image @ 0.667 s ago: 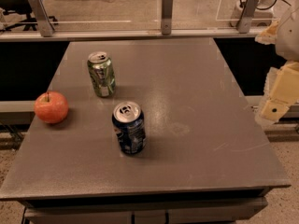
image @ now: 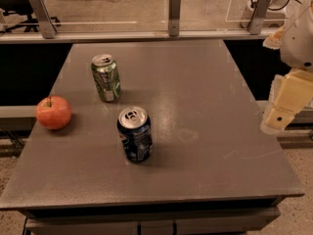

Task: Knock pepsi can over

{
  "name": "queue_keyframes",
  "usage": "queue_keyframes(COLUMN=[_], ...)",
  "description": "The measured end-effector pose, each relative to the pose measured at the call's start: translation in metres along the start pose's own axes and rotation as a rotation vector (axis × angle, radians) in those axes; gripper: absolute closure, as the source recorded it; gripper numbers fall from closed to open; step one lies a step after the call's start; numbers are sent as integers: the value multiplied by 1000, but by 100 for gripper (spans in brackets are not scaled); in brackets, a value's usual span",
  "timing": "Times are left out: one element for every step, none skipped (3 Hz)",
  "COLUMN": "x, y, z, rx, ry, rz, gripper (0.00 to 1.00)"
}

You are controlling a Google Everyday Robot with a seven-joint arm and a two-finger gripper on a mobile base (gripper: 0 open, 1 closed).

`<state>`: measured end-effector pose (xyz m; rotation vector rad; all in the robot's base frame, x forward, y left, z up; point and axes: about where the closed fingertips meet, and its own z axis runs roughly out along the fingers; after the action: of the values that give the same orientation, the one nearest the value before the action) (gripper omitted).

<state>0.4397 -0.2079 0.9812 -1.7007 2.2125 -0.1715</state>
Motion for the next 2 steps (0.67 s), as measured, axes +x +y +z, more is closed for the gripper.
queue_keyframes(x=[4, -6], y=[0, -11], z=[23, 39], rx=[9, 49], ry=[-74, -283], rz=[-8, -49], gripper=[0, 0])
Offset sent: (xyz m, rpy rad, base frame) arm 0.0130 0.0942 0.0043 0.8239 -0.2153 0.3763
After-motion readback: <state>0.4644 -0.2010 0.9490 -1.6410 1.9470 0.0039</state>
